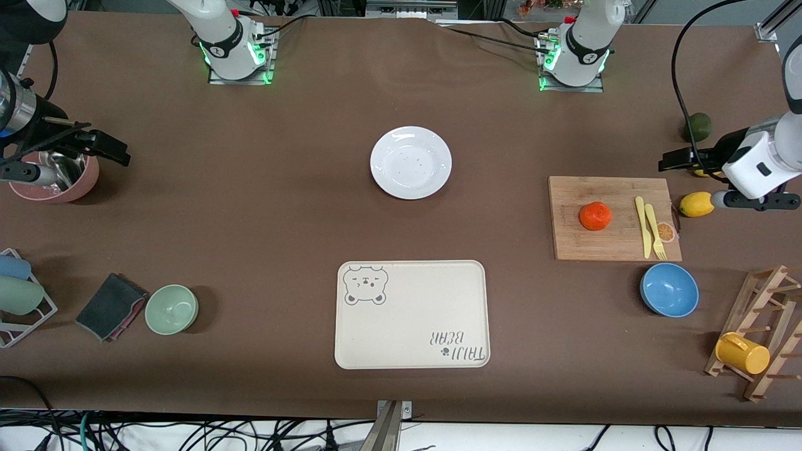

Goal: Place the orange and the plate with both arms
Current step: 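Lower the left gripper onto the orange on the cutting board and grasp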

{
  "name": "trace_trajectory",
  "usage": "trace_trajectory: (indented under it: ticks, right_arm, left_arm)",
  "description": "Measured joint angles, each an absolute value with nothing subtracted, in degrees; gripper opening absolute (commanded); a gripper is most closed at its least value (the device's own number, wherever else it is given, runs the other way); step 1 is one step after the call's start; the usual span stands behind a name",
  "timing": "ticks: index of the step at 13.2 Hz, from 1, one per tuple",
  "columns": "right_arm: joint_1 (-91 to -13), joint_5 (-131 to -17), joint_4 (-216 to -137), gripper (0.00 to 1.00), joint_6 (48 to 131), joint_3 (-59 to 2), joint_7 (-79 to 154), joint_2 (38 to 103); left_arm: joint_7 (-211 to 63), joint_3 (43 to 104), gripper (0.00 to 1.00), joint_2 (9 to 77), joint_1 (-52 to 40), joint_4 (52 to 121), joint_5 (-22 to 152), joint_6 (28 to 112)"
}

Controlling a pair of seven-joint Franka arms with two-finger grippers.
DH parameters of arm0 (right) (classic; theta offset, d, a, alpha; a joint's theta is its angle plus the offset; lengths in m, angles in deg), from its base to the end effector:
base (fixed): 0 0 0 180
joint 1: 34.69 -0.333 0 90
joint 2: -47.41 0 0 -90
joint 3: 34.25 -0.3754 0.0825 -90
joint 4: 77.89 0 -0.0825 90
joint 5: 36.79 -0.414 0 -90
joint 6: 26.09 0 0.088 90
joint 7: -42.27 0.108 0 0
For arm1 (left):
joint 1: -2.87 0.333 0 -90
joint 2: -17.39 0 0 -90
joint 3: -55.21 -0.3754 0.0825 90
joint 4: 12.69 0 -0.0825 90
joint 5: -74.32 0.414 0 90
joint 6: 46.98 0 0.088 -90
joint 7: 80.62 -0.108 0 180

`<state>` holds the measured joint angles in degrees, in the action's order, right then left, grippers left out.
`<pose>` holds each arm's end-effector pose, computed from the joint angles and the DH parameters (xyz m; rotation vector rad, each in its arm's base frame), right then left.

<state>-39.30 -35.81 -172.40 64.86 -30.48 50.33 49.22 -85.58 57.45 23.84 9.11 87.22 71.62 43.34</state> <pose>0.5923 0.0075 0.6263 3.1059 -0.1944 -0.1431 0.5982 0.0378 0.5314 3.0399 -0.0155 -0.4208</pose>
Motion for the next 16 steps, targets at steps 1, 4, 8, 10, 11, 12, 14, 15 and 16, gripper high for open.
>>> trace_trajectory:
  ticks: [1,4,8,10,11,12,14,15,16]
  right_arm:
    - [-39.3,-35.81,-172.41,1.0,64.86,-30.48,50.33,49.22]
    - [-39.32,-35.81,-172.41,1.0,64.85,-30.5,50.33,49.23]
    - [-39.33,-35.81,-172.4,1.0,64.84,-30.51,50.33,49.22]
    - [-39.33,-35.81,-172.41,1.0,64.84,-30.51,50.33,49.23]
    - [-39.33,-35.81,-172.41,1.0,64.84,-30.51,50.33,49.22]
    - [-39.33,-35.81,-172.4,1.0,64.84,-30.51,50.33,49.22]
    - [-39.33,-35.81,-172.4,1.0,64.84,-30.52,50.32,49.22]
    - [-39.33,-35.81,-172.41,1.0,64.84,-30.51,50.32,49.22]
    - [-39.34,-35.81,-172.41,1.0,64.84,-30.52,50.33,49.22]
  left_arm:
    - [-85.57,57.72,1.0,24.13,8.93,89.62,71.62,47.7]
    - [-85.56,58.2,1.0,26.5,8.56,98.14,71.62,61.34]
    - [-82.54,58.25,1.0,32.84,8.64,102.09,71.62,71.88]
    - [-79.71,59.1,1.0,33.9,8.37,105.24,71.62,78.2]
    - [-78.64,59.37,1.0,33.94,8.17,107.64,71.62,81.85]
    - [-78.07,59.49,1.0,33.95,8.08,109.97,71.62,85.07]
    - [-77.49,59.51,1.0,33.94,8.1,112.55,71.62,87.75]
    - [-77.4,59.51,1.0,33.94,8.1,112.97,71.62,87.94]
    - [-77.23,59.51,1.0,33.96,8.1,113.27,71.62,87.94]
